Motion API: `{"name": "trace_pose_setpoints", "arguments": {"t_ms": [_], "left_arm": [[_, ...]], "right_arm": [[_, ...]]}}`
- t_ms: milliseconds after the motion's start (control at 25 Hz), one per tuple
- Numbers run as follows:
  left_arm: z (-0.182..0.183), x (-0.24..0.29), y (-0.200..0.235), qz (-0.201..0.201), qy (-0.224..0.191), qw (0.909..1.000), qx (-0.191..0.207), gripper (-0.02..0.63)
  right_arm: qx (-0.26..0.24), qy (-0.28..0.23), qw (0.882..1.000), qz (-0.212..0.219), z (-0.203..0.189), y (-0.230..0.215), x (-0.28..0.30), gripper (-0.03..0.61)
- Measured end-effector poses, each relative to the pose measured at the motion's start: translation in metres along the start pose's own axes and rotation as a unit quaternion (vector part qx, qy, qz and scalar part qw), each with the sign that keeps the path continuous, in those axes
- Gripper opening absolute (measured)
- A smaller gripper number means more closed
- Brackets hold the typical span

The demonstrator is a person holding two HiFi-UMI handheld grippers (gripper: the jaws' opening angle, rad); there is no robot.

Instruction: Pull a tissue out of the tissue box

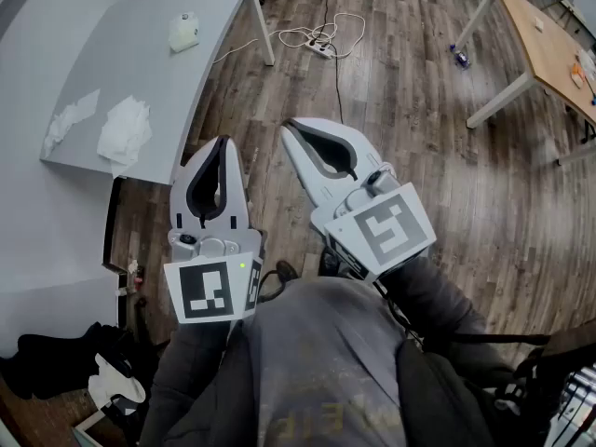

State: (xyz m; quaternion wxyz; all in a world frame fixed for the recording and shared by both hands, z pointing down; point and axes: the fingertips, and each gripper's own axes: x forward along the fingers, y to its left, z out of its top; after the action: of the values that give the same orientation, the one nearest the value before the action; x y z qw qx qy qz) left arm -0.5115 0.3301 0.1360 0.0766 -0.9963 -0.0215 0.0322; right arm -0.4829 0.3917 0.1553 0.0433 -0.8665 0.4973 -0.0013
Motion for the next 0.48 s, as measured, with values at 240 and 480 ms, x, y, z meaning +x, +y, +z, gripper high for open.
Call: {"name": "trace_pose_setpoints", "arguments": {"t_ms": [240, 480], "left_arm": [[-0.008, 0.016, -0.017, -0.001, 0.008, 1.0, -0.001, -0.002], [-0.012, 0.038, -0.016, -0.003, 0.01, 0.9999, -0.003, -0.002]], "right_arm": [[0.003, 0.003, 1.0, 0.001, -0.005, -0.025, -0.004, 0.002], [0.016, -0.001, 1.0, 0.005, -0.006, -0.043, 0.008, 0.002]]}}
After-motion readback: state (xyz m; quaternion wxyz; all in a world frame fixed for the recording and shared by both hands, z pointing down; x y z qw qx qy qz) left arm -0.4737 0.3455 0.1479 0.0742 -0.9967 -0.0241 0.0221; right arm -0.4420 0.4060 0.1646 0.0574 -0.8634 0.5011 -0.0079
